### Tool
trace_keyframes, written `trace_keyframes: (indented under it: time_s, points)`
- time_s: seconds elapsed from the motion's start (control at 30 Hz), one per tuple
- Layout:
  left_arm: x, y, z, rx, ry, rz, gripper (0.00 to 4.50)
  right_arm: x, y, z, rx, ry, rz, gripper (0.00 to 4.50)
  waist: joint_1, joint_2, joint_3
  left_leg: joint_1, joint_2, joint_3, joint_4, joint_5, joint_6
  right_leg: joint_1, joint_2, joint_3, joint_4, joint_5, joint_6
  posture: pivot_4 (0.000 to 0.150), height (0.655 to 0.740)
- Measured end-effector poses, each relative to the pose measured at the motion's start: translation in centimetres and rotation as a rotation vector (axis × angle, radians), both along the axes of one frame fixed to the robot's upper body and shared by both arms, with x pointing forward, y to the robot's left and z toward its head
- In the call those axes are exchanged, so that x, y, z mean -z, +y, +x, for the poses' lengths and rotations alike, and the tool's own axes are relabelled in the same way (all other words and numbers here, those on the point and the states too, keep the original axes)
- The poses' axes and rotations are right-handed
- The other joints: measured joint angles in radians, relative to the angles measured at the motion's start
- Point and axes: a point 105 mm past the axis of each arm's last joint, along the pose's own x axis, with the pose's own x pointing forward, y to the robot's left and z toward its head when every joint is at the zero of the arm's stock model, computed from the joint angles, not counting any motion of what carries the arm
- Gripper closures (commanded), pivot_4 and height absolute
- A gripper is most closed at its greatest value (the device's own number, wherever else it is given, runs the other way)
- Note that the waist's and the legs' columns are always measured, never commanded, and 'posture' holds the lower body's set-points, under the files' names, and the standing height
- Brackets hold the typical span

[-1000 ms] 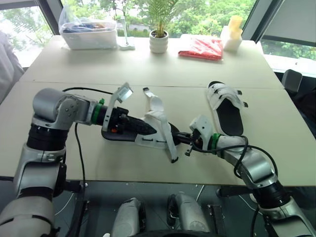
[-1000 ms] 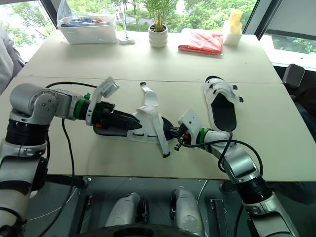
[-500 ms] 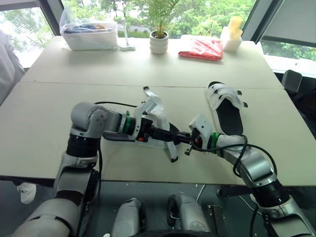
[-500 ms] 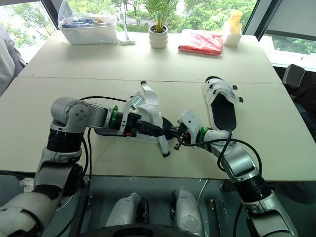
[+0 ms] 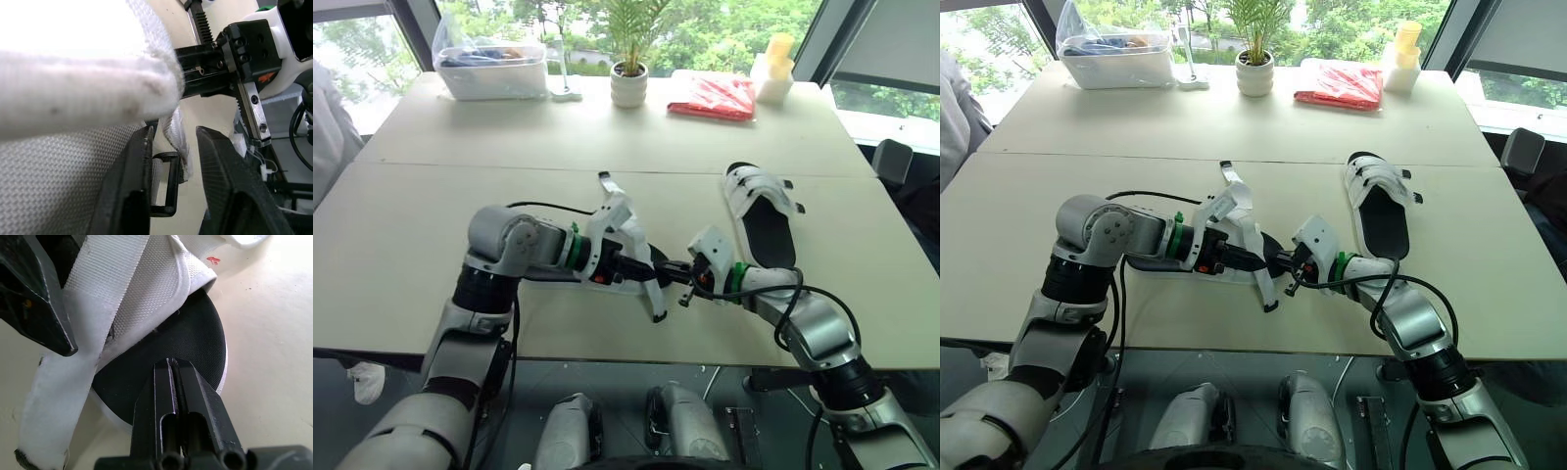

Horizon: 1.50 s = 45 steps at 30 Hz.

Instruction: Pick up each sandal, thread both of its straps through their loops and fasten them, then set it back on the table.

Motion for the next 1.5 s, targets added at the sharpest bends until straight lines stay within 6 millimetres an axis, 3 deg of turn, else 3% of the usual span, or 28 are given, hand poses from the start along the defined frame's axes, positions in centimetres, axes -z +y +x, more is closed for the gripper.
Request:
trace_keyframes:
  time_s: [0.07, 0.17, 0.2, 0.43, 0.57, 0.73, 0.87, 0.97, 1.2, 1.5]
  points:
    - [0.0, -0.2, 0.1, 0.006, -0.001, 0.000, 3.11, 0.0, 0.0, 0.0, 0.002, 0.002, 0.001, 4.50, 0.000, 0.000, 0.000, 0.000, 0.000, 0.000, 0.000, 0.000, 0.000, 0.000, 0.000, 0.000, 0.000, 0.000, 0.000, 0.150, 0.7288]
    - [0.3, -0.5, 0.3, -0.003, 0.011, -0.015, 4.24, 0.0, 0.0, 0.0, 0.007, 0.003, 0.003, 4.50, 0.001, 0.001, -0.001, 0.000, 0.000, 0.000, 0.000, 0.000, 0.000, 0.000, 0.000, 0.000, 0.000, 0.000, 0.000, 0.150, 0.7288]
    - [0.3, -0.6, 0.4, -0.003, 0.019, -0.021, 4.40, 0.0, -0.1, 0.0, 0.009, 0.003, 0.003, 4.50, 0.001, 0.000, -0.001, 0.000, 0.000, 0.000, 0.000, 0.000, 0.000, 0.000, 0.000, 0.000, 0.000, 0.000, 0.000, 0.150, 0.7288]
    - [-0.3, -0.3, 0.6, -0.019, 0.105, -0.078, 4.40, 0.0, -0.1, -0.1, 0.015, -0.002, 0.003, 4.50, 0.001, 0.000, -0.001, 0.000, 0.000, 0.000, 0.000, 0.000, 0.000, 0.000, 0.000, 0.000, 0.000, 0.000, 0.000, 0.150, 0.7288]
    - [-1.9, 0.8, 0.9, -0.001, 0.144, -0.127, 4.40, 0.0, 0.1, -0.1, 0.012, -0.004, 0.006, 4.50, -0.001, 0.000, -0.001, -0.001, 0.000, 0.000, -0.001, 0.000, 0.000, -0.001, 0.000, 0.000, 0.000, 0.000, 0.000, 0.150, 0.7288]
    - [-2.9, 4.6, 2.0, 0.040, -0.019, -0.047, 4.40, 0.1, 0.0, -0.1, 0.012, -0.007, -0.002, 4.50, -0.001, 0.001, -0.001, -0.002, 0.000, 0.000, -0.002, 0.000, -0.001, -0.002, 0.000, 0.000, 0.000, 0.000, 0.000, 0.150, 0.7288]
    - [-5.2, 6.2, 3.4, 0.136, -0.138, -0.028, 4.40, 0.1, 0.0, -0.1, 0.011, -0.015, -0.009, 4.50, -0.001, 0.001, -0.001, -0.003, 0.000, 0.000, -0.001, 0.000, -0.001, -0.003, 0.000, -0.001, -0.001, 0.000, 0.000, 0.150, 0.7288]
    - [-6.5, 6.3, 4.5, 0.180, -0.179, -0.025, 4.40, 0.1, 0.1, -0.2, 0.000, -0.026, -0.015, 4.50, -0.001, 0.001, -0.001, -0.003, 0.000, 0.000, -0.001, 0.000, -0.001, -0.003, 0.001, -0.001, -0.001, 0.000, 0.000, 0.150, 0.7288]
    - [-3.8, 5.6, 5.8, 0.204, -0.122, 0.011, 4.40, 0.1, 0.3, -0.2, -0.012, -0.036, -0.020, 4.50, -0.003, 0.000, 0.000, -0.006, 0.000, 0.001, -0.001, 0.000, -0.001, -0.007, 0.002, 0.000, 0.000, 0.000, 0.000, 0.150, 0.7288]
    - [-4.8, 7.6, 7.2, 0.187, -0.151, 0.012, 4.40, 0.1, 0.3, -0.2, -0.012, -0.039, -0.024, 4.50, -0.003, -0.001, 0.000, -0.006, 0.000, 0.001, -0.001, 0.000, 0.000, -0.007, 0.002, 0.000, 0.000, 0.000, 0.000, 0.150, 0.7288]
